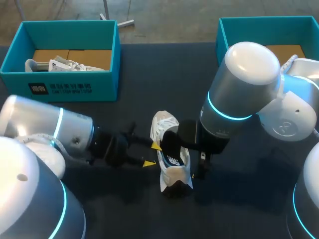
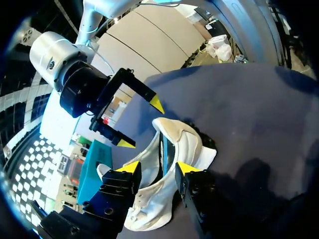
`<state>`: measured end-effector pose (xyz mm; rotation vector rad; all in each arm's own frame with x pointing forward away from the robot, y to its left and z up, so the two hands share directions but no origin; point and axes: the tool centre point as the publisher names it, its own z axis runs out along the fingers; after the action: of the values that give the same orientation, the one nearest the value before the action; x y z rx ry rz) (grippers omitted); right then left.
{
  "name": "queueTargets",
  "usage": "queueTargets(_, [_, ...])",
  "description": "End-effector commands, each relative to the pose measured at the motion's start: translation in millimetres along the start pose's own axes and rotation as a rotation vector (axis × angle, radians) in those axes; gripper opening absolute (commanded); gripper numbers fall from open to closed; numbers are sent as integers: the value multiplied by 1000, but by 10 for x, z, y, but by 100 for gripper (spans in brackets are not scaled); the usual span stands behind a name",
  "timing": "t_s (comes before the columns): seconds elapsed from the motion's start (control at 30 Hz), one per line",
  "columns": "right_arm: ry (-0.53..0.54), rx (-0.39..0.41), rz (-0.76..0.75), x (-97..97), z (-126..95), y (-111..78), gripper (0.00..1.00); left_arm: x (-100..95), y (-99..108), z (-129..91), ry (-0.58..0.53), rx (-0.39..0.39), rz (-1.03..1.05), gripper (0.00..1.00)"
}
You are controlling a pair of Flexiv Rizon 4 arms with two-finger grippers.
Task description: Take the shoe out of the shoebox, open the shoe tongue, remove and reinsert the insole, then place the shoe into the shoebox
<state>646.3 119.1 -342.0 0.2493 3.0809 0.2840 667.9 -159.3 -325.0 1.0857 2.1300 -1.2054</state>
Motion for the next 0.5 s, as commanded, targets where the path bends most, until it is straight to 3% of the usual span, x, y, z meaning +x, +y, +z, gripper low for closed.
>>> queueTargets(0.03, [-2, 0, 0, 7, 26, 6, 100, -74, -54, -125, 60, 6, -12, 45])
queueTargets(0.5, [-3, 0, 1, 6, 21, -12, 100, -229, 86, -125, 176, 35, -23, 46])
